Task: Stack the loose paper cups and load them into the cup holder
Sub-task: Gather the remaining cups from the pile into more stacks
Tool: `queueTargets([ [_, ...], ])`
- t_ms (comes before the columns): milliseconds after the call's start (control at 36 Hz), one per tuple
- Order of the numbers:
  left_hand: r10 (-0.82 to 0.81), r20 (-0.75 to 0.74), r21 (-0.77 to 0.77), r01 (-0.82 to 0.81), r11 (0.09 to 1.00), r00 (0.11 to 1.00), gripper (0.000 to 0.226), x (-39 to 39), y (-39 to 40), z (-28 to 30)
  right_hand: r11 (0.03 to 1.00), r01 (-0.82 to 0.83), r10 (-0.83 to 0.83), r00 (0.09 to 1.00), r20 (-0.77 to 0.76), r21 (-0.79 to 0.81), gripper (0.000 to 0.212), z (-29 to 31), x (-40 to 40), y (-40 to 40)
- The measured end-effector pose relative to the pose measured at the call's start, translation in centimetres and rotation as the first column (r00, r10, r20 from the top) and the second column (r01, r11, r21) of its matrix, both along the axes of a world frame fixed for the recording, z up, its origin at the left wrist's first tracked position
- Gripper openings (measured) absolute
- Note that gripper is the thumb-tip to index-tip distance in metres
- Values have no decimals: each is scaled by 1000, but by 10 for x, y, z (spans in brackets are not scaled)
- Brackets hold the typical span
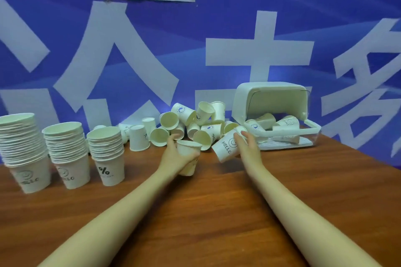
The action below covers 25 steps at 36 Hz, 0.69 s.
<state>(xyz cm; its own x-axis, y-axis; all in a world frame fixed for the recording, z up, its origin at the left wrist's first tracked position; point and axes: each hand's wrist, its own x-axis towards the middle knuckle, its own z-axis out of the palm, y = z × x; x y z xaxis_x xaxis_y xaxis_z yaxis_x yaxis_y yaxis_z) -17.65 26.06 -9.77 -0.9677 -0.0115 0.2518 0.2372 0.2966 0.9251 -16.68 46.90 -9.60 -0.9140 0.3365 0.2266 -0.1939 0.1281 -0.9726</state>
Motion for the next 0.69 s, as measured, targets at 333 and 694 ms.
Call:
queueTargets([
  [333, -186, 65, 291, 159, 943, 980, 73, 45, -49, -19, 977, -80, 53, 989, -137, -199, 37, 14, 8, -59],
  [694, -233, -127, 84, 244, 966, 964, 49, 50, -44, -22, 797, -400, 472, 880, -54, 452, 42, 1, 44, -81],
])
